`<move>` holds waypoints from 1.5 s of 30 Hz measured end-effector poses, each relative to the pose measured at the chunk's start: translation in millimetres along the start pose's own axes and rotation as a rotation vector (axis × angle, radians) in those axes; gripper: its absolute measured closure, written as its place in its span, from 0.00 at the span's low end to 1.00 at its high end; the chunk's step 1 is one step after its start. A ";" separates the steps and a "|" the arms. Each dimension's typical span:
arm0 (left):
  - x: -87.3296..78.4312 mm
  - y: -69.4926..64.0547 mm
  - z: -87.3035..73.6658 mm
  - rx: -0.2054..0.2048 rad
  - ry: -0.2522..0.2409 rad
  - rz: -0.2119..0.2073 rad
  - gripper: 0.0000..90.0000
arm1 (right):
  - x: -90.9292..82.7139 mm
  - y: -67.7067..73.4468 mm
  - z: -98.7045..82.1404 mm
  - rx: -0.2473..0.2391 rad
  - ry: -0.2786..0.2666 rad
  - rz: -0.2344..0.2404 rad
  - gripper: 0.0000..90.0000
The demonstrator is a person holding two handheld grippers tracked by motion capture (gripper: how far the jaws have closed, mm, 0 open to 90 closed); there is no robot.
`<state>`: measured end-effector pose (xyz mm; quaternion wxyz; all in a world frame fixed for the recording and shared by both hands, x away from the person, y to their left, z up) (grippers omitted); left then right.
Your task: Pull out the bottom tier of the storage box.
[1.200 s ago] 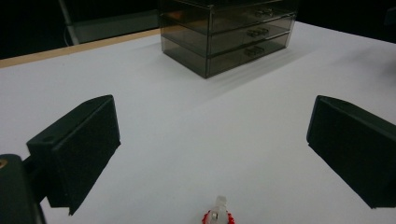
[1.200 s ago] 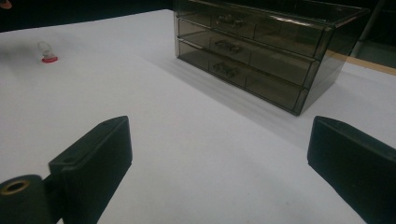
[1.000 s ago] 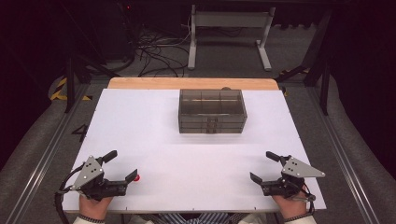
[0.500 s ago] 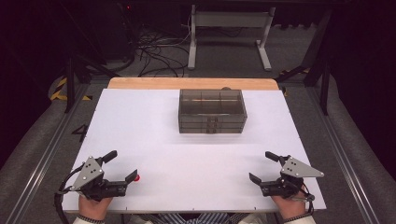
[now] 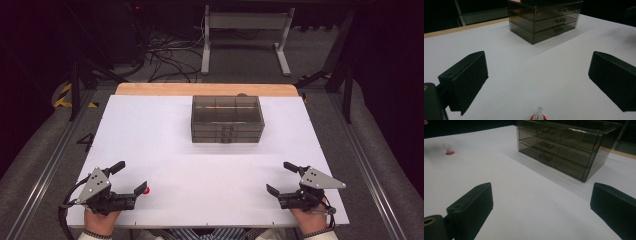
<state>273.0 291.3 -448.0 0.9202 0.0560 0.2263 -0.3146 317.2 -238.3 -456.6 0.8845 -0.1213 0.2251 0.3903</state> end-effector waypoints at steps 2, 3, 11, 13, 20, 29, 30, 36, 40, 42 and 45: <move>0.5 0.1 0.1 -0.001 0.003 0.002 0.04 | 1.6 -0.2 1.0 0.003 0.002 0.005 0.06; 0.7 0.0 0.0 -0.003 0.002 -0.001 0.04 | 2.3 -0.2 1.9 0.009 0.015 0.009 0.07; 0.4 0.6 -0.3 -0.007 0.010 0.001 0.04 | 10.3 0.1 15.0 0.014 0.023 0.027 0.10; 0.8 0.5 -0.2 -0.005 0.008 0.000 0.04 | 13.2 0.5 17.9 0.007 0.026 0.025 0.11; 1.9 0.3 0.2 -0.005 0.009 0.000 0.04 | 28.1 3.3 29.8 -0.009 0.038 0.051 0.11; 2.3 0.5 0.4 -0.005 0.009 -0.002 0.04 | 46.0 8.0 43.7 -0.043 0.053 0.061 0.13; 2.3 0.6 0.4 -0.004 0.010 -0.003 0.04 | 47.3 8.1 45.2 -0.041 0.053 0.061 0.13; 3.7 0.8 0.8 0.000 0.012 -0.002 0.04 | 58.0 8.3 53.3 -0.036 0.056 0.076 0.13; 4.9 0.7 1.2 0.002 0.014 -0.005 0.04 | 65.0 9.4 56.7 -0.040 0.061 0.088 0.13; 5.1 0.7 1.4 0.005 0.013 -0.004 0.04 | 68.6 10.2 58.0 -0.043 0.064 0.093 0.13; 5.1 0.7 1.5 0.005 0.012 -0.005 0.04 | 71.5 10.8 59.5 -0.047 0.066 0.096 0.13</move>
Point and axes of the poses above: each handheld gripper's, and its own axes: x roughly forward along the jaws, z roughly out of its top, y roughly to its left, the point moved 1 cm from there along x, roughly forward along the jaws, and after that the axes turned 10 degrees about y, right-handed, at the moved point
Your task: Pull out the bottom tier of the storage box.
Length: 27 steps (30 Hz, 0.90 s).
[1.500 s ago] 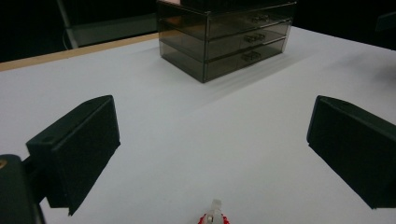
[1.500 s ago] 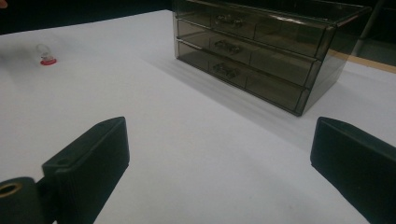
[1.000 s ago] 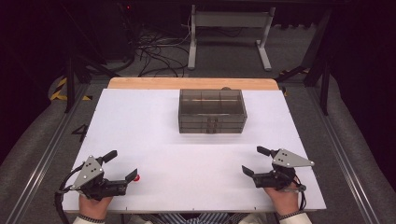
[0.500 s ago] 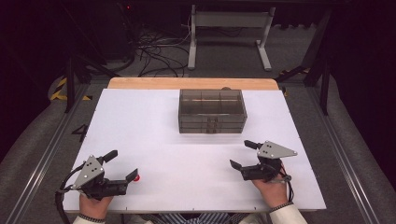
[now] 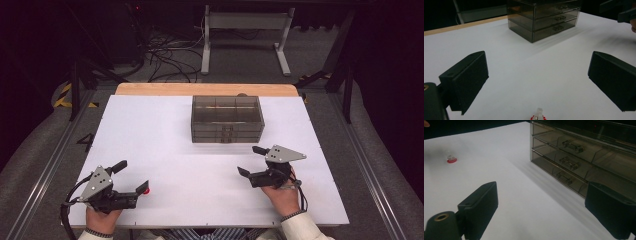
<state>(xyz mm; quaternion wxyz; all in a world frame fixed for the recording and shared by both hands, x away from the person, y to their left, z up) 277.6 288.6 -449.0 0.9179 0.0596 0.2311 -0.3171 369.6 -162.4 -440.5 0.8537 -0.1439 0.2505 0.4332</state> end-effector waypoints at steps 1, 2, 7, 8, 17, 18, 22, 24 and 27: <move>0.0 0.1 0.0 0.000 0.000 0.000 0.04 | 2.5 0.1 1.9 -0.005 0.003 0.001 0.13; 0.0 0.1 0.0 0.000 0.000 0.000 0.04 | 3.4 0.2 2.7 -0.006 0.004 0.002 0.13; 0.3 -0.1 0.0 -0.001 0.001 0.000 0.04 | 9.0 0.4 7.4 -0.017 0.008 0.008 0.14; 0.2 0.0 0.0 0.000 0.001 0.000 0.04 | 10.3 0.5 7.9 -0.020 0.009 0.010 0.14; 0.3 0.0 0.0 0.000 0.002 -0.001 0.04 | 20.8 2.0 11.9 -0.033 0.025 0.023 0.15; 0.3 -0.1 0.1 0.000 0.002 -0.003 0.04 | 21.5 2.1 12.0 -0.035 0.026 0.023 0.16; -0.4 -0.8 0.3 0.003 0.006 -0.006 0.04 | 19.1 6.7 13.2 -0.072 0.006 0.013 0.21; -0.3 -0.9 0.3 0.002 0.007 -0.006 0.04 | 17.4 9.9 14.2 -0.095 -0.006 0.013 0.24; -0.6 -0.7 0.5 0.003 0.006 -0.007 0.04 | 17.9 9.3 13.6 -0.100 0.005 0.009 0.25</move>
Point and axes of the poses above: each handheld gripper's, and its own axes: x roughly forward along the jaws, z roughly out of its top, y roughly to its left, the point moved 1 cm from there along x, roughly forward along the jaws, and after that the axes turned 10 degrees about y, right-handed, at the moved point
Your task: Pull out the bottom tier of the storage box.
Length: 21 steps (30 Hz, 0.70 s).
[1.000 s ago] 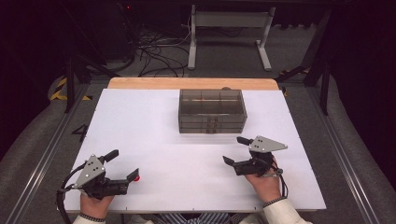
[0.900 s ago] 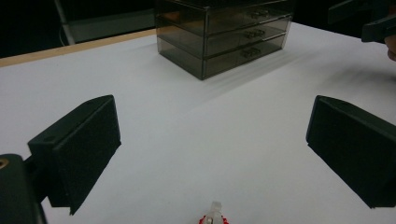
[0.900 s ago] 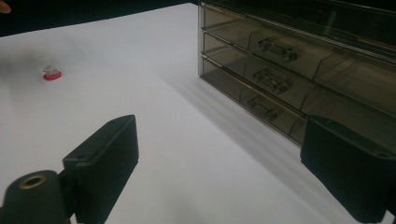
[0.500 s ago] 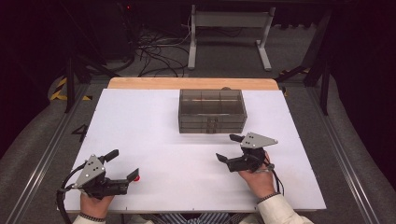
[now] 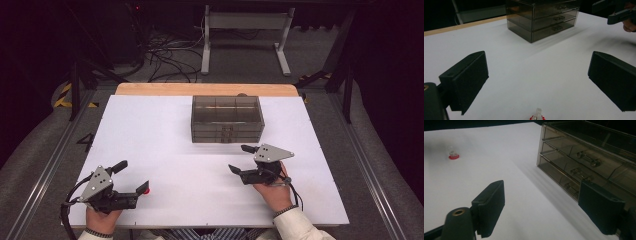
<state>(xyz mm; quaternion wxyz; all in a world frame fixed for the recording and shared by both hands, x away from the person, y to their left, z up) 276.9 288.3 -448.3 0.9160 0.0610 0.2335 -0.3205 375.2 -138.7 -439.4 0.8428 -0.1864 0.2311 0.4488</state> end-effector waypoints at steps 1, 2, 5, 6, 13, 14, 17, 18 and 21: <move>0.0 0.0 0.0 0.000 0.000 0.000 0.04 | 0.1 -0.3 -0.2 -0.001 0.003 -0.002 0.26; 0.1 0.1 0.1 -0.001 0.000 0.000 0.04 | 0.3 -0.4 -0.4 -0.005 0.007 -0.007 0.27; 0.3 0.1 0.0 -0.002 0.001 0.002 0.04 | -0.3 0.1 -0.3 -0.014 0.012 -0.016 0.29; 0.4 0.0 0.1 -0.001 0.000 0.002 0.04 | -0.2 0.2 -0.2 -0.017 0.013 -0.017 0.30; 0.3 0.3 0.2 -0.002 0.000 0.004 0.04 | 0.2 2.0 1.9 -0.064 0.033 -0.045 0.34; 0.3 0.3 0.1 -0.002 0.000 0.003 0.04 | -0.2 2.6 2.6 -0.067 0.040 -0.052 0.33; 0.5 0.3 0.1 -0.004 -0.006 0.003 0.04 | -0.7 3.9 4.1 -0.078 0.054 -0.068 0.33; 0.4 0.3 0.1 -0.003 -0.006 0.002 0.04 | -0.6 4.3 4.2 -0.080 0.054 -0.072 0.33; -0.1 0.4 0.1 -0.002 -0.003 0.000 0.04 | -0.3 4.9 4.2 -0.088 0.060 -0.082 0.34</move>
Point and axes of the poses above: each handheld gripper's, and its own axes: x roughly forward along the jaws, z roughly out of its top, y roughly to its left, the point moved 1 cm from there along x, roughly forward along the jaws, and after that the axes turned 10 degrees about y, right-handed, at the moved point
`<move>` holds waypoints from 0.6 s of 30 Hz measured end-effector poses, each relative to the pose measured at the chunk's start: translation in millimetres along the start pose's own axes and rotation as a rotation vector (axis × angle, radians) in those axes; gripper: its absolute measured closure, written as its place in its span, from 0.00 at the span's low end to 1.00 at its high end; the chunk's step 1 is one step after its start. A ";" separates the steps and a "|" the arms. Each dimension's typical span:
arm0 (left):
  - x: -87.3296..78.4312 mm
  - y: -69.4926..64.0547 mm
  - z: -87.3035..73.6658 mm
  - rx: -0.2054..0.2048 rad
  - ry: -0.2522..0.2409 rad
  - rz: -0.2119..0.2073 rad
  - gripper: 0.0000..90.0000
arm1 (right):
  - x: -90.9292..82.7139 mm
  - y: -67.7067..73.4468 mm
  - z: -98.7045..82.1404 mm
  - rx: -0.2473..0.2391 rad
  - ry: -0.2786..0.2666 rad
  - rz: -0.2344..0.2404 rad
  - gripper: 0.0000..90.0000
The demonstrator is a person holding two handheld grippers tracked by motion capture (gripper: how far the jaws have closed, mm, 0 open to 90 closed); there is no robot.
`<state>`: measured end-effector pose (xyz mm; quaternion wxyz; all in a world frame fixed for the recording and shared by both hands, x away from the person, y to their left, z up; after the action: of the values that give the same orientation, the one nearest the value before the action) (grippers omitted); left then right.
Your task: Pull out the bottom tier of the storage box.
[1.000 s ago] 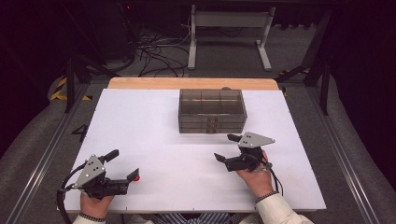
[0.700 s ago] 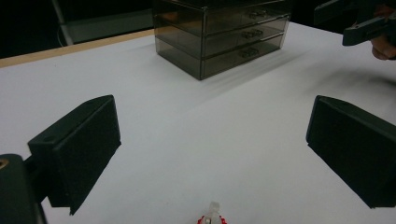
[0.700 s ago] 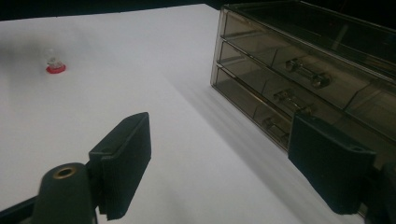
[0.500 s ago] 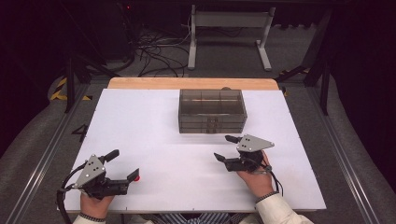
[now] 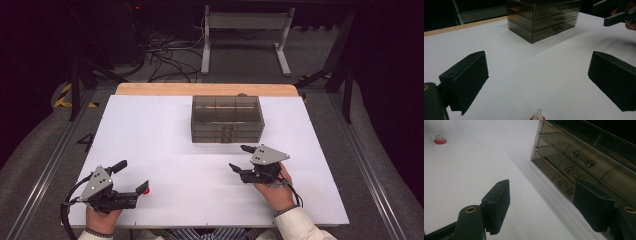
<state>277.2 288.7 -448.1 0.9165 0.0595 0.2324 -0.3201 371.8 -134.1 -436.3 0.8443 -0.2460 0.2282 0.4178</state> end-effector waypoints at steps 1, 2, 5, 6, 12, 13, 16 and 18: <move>-0.1 -0.1 0.0 -0.001 0.000 0.000 0.04 | -0.1 0.0 0.0 -0.008 0.004 -0.007 0.35; -0.2 0.0 0.1 -0.001 -0.002 0.003 0.04 | -0.2 0.3 0.1 -0.015 0.007 -0.017 0.36; -0.7 0.2 0.5 0.000 -0.005 0.004 0.04 | -0.6 0.1 2.1 -0.044 0.020 -0.045 0.38; -1.0 0.2 0.5 0.000 -0.005 0.004 0.04 | -0.5 0.3 3.0 -0.055 0.023 -0.052 0.39; -1.2 0.0 0.5 0.002 -0.005 0.007 0.04 | 2.7 2.9 6.3 -0.128 0.053 -0.111 0.44; -1.1 0.0 0.5 0.002 -0.004 0.006 0.04 | 3.8 3.5 6.7 -0.134 0.054 -0.115 0.44; -0.9 0.3 0.4 0.001 -0.006 0.006 0.04 | 4.7 4.3 7.8 -0.148 0.055 -0.123 0.46; -0.9 0.4 0.4 0.001 -0.006 0.006 0.04 | 5.0 4.4 8.7 -0.148 0.055 -0.129 0.47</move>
<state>276.9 289.3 -447.4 0.9182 0.0597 0.2293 -0.3175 372.5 -123.5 -433.5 0.8422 -0.3334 0.2036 0.3716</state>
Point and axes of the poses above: each handheld gripper's, and its own axes: x roughly forward along the jaws, z roughly out of its top, y roughly to its left, the point moved 1 cm from there along x, roughly forward along the jaws, and after that the axes turned 10 degrees about y, right-handed, at the moved point
